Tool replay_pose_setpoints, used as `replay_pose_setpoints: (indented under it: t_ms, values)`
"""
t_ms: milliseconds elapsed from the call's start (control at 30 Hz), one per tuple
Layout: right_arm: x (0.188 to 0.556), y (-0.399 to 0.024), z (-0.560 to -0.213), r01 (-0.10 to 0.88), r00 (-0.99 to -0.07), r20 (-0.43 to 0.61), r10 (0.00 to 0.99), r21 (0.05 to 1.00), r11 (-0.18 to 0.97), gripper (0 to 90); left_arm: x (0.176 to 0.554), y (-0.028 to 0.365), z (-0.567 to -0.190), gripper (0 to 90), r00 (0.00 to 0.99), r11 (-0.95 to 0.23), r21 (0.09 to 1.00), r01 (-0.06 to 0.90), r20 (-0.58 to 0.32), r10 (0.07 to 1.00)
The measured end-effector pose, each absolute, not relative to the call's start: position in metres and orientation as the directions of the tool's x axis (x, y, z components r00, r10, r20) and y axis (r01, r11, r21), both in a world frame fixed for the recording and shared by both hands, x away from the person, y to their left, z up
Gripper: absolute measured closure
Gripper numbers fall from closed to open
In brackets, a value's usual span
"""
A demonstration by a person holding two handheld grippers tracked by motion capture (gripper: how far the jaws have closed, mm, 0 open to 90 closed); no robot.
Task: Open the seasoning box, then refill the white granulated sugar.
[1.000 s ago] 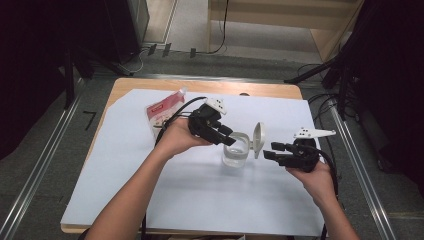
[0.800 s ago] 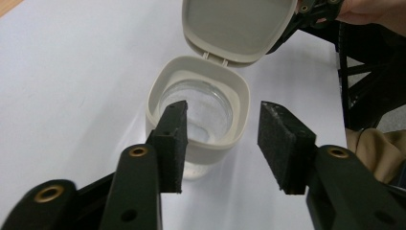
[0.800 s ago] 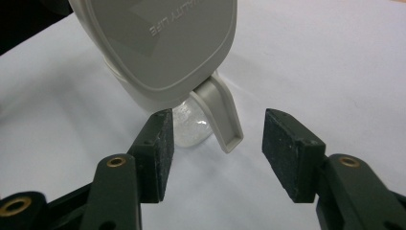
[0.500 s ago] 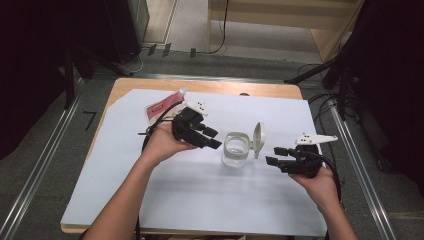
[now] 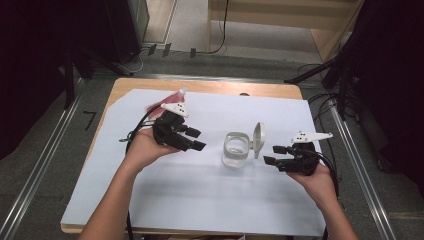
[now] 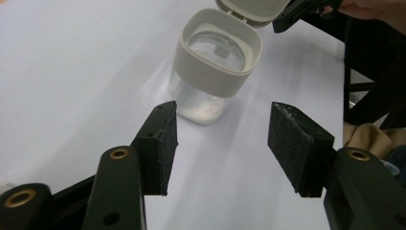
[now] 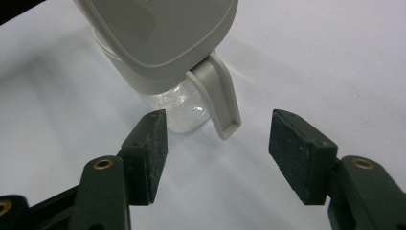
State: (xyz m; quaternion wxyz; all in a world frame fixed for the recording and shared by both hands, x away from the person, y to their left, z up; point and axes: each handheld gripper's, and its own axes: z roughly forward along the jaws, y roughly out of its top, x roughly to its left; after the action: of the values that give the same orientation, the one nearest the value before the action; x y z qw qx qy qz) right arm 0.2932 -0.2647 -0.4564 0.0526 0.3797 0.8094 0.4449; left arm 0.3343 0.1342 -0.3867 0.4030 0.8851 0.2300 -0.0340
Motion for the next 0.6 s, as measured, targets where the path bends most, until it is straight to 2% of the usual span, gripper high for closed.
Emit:
replay_pose_setpoints:
  t_ms: [600]
  values:
    - [0.299,-0.263,-0.458,0.558,-0.714,0.229,0.661,0.758,0.339,39.7,0.334,0.174,-0.385,43.5,0.848,-0.534,0.685,0.494,-0.247,0.468]
